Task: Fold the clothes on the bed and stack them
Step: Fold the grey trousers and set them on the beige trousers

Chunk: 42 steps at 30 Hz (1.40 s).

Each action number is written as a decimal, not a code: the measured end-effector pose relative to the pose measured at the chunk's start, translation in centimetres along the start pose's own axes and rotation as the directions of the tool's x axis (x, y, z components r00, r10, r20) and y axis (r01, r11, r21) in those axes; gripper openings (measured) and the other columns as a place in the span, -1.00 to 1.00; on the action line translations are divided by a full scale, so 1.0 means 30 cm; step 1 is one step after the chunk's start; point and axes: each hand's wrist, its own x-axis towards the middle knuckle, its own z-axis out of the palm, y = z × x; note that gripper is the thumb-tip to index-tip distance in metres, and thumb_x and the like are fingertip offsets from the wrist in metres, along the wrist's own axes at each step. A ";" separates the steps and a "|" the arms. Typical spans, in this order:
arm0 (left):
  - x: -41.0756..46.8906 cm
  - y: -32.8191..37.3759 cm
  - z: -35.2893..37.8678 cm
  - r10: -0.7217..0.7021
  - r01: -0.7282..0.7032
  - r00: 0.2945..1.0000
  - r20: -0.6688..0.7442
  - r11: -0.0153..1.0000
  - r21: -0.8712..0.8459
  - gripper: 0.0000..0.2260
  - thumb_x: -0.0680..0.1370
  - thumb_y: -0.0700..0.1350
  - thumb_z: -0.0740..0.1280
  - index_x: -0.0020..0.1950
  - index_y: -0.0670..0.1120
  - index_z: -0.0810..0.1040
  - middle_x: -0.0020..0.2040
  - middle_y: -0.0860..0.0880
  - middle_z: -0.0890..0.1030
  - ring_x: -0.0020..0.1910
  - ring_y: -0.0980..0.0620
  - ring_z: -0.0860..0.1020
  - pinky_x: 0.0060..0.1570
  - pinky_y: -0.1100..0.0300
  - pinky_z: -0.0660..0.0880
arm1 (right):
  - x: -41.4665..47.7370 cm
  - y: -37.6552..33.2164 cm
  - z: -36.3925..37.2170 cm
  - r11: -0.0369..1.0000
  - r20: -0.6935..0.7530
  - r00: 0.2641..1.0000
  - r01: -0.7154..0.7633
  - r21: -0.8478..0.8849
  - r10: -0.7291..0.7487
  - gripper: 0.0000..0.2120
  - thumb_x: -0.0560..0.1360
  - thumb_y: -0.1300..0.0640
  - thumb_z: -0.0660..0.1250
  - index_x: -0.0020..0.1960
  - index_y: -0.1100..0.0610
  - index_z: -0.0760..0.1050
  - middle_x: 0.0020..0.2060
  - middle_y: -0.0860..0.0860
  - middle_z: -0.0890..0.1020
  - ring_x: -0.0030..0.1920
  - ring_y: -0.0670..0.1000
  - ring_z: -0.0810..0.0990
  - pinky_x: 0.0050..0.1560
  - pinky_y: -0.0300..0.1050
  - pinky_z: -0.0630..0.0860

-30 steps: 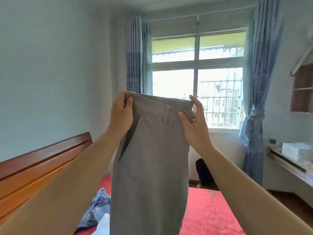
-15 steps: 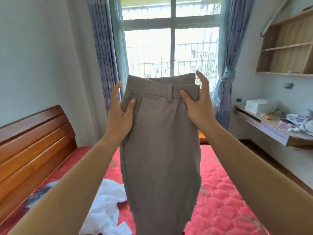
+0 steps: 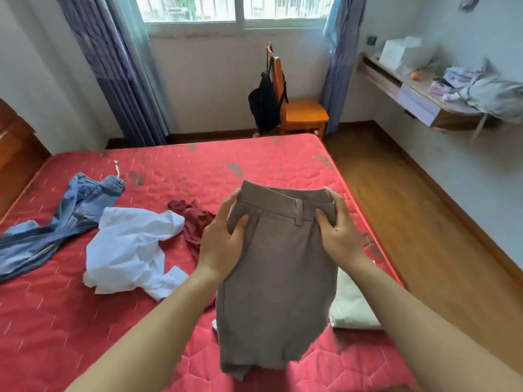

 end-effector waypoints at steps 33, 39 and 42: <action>-0.076 -1.417 0.834 -0.602 0.460 0.778 0.179 0.740 0.490 -0.55 0.51 -0.14 0.35 0.37 -0.18 0.35 0.28 -0.16 0.40 0.29 -0.11 0.36 0.29 0.15 0.22 | -0.103 1.578 0.510 0.744 0.095 0.801 -0.496 -0.447 0.591 -0.54 0.44 0.15 0.42 0.30 0.20 0.41 0.20 0.09 0.49 0.24 0.05 0.44 0.17 -0.36 0.22; -0.097 -1.491 0.837 -0.572 0.428 0.794 0.205 0.766 0.479 -0.47 0.53 -0.14 0.32 0.46 -0.15 0.23 0.32 -0.18 0.38 0.31 -0.13 0.34 0.30 0.13 0.22 | -0.163 1.584 0.624 0.690 -0.171 0.759 -0.645 -0.328 0.628 -0.68 0.43 0.16 0.43 0.15 0.17 0.47 -0.14 0.01 0.56 -0.01 0.12 0.53 0.06 0.03 0.46; -0.092 -1.490 0.826 -0.545 0.447 0.803 0.241 0.818 0.362 -0.52 0.53 -0.19 0.30 0.43 -0.06 0.28 0.23 -0.11 0.45 0.07 -0.01 0.50 0.13 0.18 0.37 | -0.164 1.570 0.608 0.740 -0.289 0.771 -0.632 -0.232 0.568 -0.82 0.46 0.22 0.38 -0.01 0.07 0.43 -0.26 -0.12 0.51 -0.21 0.01 0.53 -0.17 -0.18 0.40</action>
